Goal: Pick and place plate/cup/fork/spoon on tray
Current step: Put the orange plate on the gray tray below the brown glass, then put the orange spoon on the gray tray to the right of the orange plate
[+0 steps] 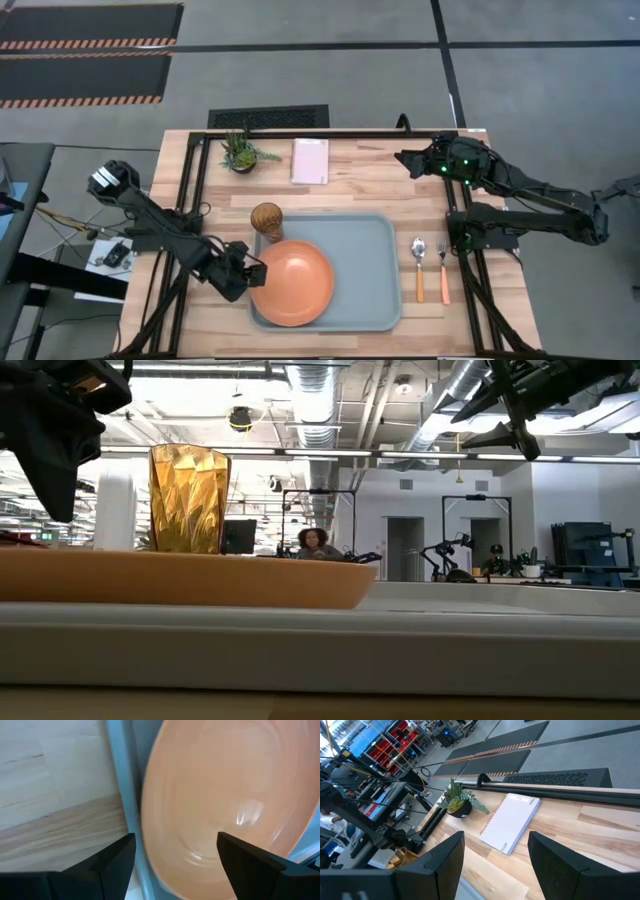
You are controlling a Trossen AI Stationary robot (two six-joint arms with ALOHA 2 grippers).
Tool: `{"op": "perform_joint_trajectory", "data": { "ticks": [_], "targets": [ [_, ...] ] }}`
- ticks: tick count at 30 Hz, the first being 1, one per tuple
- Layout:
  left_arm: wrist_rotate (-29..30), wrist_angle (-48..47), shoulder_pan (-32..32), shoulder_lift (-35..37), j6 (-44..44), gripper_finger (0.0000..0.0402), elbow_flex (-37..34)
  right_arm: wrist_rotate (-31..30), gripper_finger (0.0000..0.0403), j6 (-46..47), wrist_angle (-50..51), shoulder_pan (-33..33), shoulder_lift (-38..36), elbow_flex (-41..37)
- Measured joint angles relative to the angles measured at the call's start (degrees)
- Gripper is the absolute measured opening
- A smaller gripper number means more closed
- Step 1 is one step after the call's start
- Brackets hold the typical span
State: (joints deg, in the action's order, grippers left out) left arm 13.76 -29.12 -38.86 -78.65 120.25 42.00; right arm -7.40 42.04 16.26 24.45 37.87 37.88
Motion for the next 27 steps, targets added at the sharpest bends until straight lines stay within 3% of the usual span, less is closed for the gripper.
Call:
{"op": "perform_joint_trajectory", "data": {
  "ticks": [8, 15, 22, 27],
  "targets": [
    [-4.0, -2.5, -0.3, 1.9, 1.1, 0.0270, 0.0, 0.8, 0.0244, 0.6, 0.9, 0.0, 0.0, 0.0],
    [-1.7, -3.7, -0.5, 13.0, 1.8, 0.0270, 0.5, 1.9, 0.0244, 8.2, 16.7, -0.6, 1.5, 0.0],
    [10.9, -3.5, -0.9, 27.6, -3.7, 0.0270, 4.3, 12.8, 0.0244, 14.4, 23.7, -8.6, 5.5, 0.0],
    [20.0, -3.3, -0.9, 34.1, -11.1, 0.0270, 6.3, 14.1, 0.0231, 23.2, 26.6, -20.3, 10.7, 0.0]
  ]
}}
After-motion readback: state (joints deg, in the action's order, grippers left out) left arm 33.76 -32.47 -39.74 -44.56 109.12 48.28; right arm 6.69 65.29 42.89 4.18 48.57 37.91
